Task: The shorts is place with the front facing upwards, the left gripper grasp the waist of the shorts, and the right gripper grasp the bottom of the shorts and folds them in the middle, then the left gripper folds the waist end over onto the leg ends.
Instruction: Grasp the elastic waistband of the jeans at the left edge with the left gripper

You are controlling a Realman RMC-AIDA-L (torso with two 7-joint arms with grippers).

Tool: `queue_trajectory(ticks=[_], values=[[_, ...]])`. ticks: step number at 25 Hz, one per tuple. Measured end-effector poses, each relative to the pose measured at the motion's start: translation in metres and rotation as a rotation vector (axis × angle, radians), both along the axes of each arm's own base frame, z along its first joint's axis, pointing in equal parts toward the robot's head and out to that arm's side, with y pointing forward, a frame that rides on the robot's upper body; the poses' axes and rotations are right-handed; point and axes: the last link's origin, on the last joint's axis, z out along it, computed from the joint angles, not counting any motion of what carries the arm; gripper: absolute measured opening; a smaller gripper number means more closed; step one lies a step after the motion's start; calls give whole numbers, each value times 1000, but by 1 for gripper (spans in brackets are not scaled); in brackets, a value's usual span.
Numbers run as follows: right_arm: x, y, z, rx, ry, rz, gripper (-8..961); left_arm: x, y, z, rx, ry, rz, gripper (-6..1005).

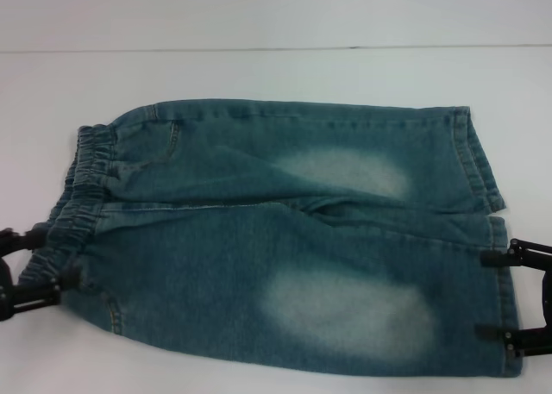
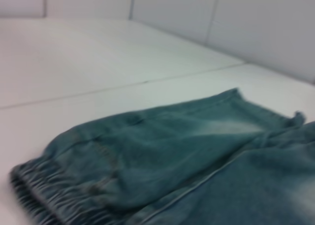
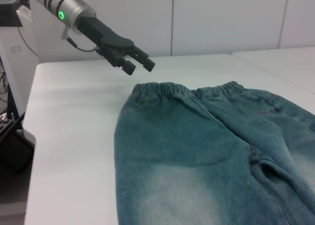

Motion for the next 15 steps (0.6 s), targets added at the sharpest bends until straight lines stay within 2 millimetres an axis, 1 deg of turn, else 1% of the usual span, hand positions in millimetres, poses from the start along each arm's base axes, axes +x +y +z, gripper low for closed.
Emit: queue_trajectory(ticks=[4,8,12,15], values=[[0,3,-1,2,-5,-8,940,-2,6,7,-12,59,60,873],[-1,5,-2,-4,-9,-12,940,-7,11,3,-49,118,119,873],[-1,5,-2,-6,-10,-11,940,-9,12,-1,-80,145,138,872],[-1,5,-2,-6,-11,-11,940,-10,13,-1,-72,153,144,871]])
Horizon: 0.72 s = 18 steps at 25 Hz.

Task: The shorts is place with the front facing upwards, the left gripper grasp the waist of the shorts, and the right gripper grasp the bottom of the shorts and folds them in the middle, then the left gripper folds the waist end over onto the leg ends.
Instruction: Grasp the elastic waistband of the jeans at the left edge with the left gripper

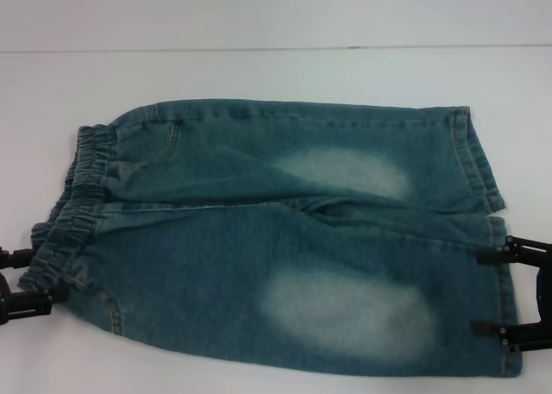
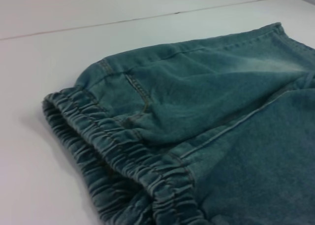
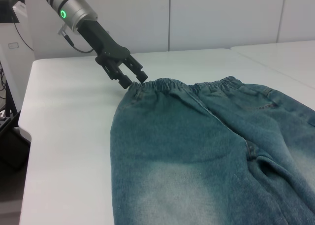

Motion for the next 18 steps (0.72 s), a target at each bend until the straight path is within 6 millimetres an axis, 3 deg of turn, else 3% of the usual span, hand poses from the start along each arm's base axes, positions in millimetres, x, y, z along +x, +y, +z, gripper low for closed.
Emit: queue_trajectory(ticks=[16,18], values=[[1,1,-1,5,-5,-7,941,-4,-1,-1,-11,28,23,868],[1,1,-1,5,-5,-7,941,-4,-1,-1,-13,29,23,811]])
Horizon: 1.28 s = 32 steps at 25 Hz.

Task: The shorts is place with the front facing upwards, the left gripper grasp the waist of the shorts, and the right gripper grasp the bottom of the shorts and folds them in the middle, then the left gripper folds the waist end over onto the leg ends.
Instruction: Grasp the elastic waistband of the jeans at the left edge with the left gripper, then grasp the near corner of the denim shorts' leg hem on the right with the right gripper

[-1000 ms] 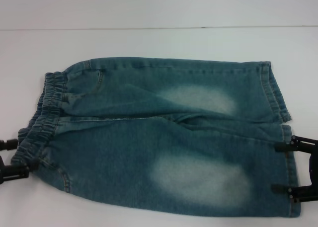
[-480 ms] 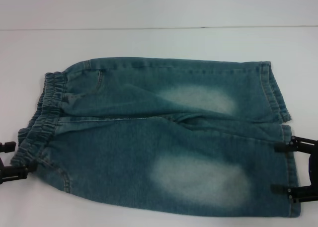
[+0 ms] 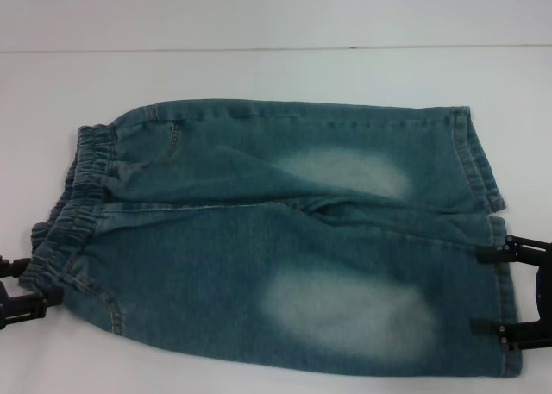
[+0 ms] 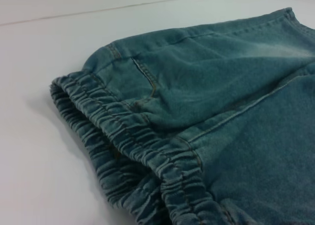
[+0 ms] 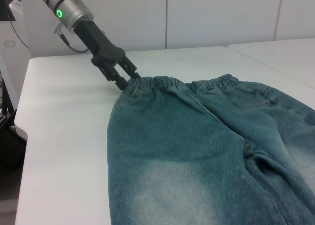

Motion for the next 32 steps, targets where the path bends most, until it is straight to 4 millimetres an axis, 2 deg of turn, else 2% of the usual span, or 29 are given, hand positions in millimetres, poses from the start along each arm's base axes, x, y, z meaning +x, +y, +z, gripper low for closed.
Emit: queue_trajectory(ticks=[3,14,17,22,25,27,32], values=[[0,0,-1,-1,2,0,941,0,0,0,3,0,1,725],[0,0,-4,6,-1,-9,941,7,6,-6,-24,1,-27,527],[0,0,-4,6,-2,-10,940,10,7,-7,-20,-4,-29,284],[1,-1,-5,-23,-10,-28,940,16,10,-7,-15,-29,-13,63],[1,0,-4,-79,-39,-53,940,18,12,-8,-16,-38,-15,57],[1,1,0,-109,-67,-78,880,19,13,-9,-13,-38,-14,54],[-4,3,20,-232,-157,-166,804,19,13,-11,-7,-40,-12,52]])
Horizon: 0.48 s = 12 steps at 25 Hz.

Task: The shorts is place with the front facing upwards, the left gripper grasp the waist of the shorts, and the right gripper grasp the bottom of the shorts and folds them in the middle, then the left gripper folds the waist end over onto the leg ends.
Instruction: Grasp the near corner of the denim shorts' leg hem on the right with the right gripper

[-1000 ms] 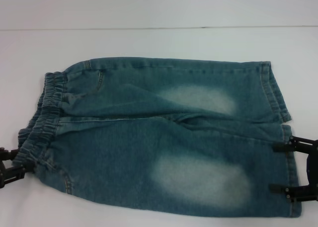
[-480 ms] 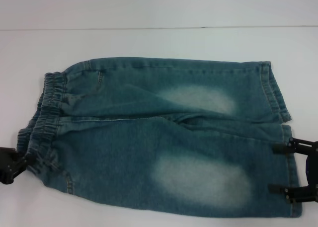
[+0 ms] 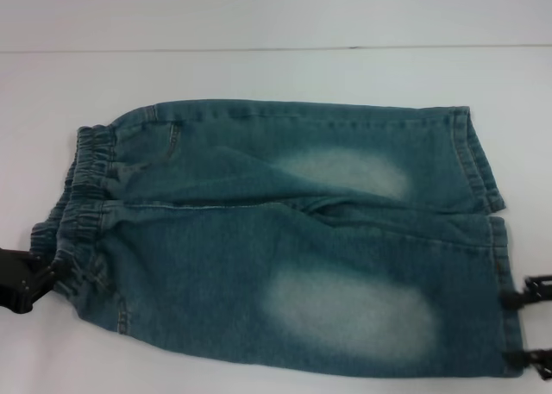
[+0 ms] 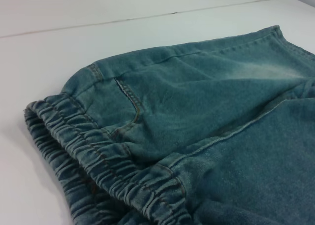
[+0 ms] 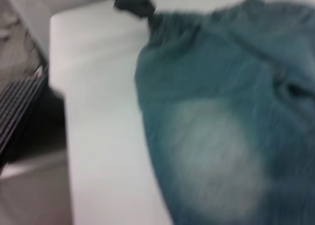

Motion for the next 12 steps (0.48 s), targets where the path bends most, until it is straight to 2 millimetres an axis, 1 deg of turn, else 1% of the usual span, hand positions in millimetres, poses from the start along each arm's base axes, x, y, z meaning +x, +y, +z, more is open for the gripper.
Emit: queue_trajectory(ticks=[1,3,6,8,12], values=[[-1,0,3,-19,-22,-12,789,0,0,0,2,1,1,52],[-2,1,10,-62,-80,-40,791,-1,0,0,6,4,2,52],[-3,2,15,-115,-147,-81,795,-1,1,-1,6,6,2,53],[-3,4,17,-149,-192,-113,796,-1,1,-1,6,7,1,53],[-4,7,12,-213,-266,-164,799,-2,2,-1,11,11,3,53]])
